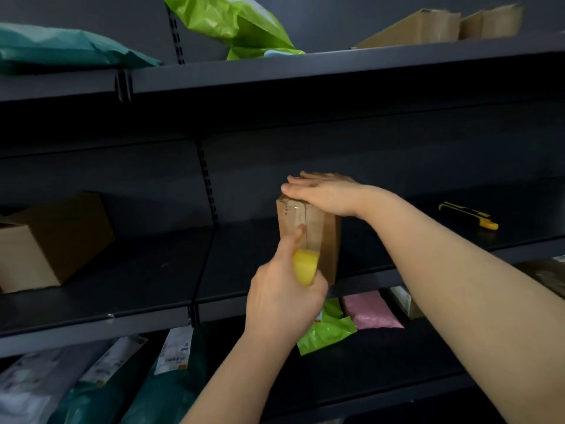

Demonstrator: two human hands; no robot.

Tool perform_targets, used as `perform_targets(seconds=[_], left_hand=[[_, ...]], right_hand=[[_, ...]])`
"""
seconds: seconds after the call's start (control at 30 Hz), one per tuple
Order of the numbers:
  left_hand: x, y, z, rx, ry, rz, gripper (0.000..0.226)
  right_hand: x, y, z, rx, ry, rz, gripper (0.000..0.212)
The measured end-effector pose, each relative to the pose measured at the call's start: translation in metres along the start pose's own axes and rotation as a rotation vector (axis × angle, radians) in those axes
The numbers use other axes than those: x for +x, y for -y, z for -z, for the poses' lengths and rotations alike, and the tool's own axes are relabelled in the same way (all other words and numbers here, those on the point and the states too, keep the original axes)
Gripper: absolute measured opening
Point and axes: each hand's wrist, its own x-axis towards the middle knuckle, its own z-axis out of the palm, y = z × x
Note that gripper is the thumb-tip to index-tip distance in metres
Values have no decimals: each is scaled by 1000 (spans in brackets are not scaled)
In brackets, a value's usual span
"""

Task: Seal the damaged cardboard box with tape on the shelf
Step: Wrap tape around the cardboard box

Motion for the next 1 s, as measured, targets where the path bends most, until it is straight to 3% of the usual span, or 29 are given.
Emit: perform_targets(seconds=[0.07, 0.17, 0.3, 0.47, 0.6, 0.73, 1.0], left_hand=[[-7, 7, -6, 10, -23, -20, 62], [-14, 14, -10, 8, -126, -65, 44], [-19, 14, -15, 83, -32, -60, 41], [-15, 7, 0, 116, 5, -70, 46], [-10, -2, 21, 63, -61, -119, 44], [0, -7, 18, 58, 9, -42, 49], [-5, -9, 16, 81, -59, -146, 44]], right_hand=[[1, -2, 2, 15, 34, -23, 80], [4, -10, 1, 124, 12, -27, 88], [13, -13, 2, 185, -28, -20, 91], [17, -14, 11, 161, -42, -13, 75], [9, -13, 27, 352, 6, -14, 52], [14, -4, 16, -7, -124, 37, 58], [2, -12, 28, -109, -225, 54, 49]])
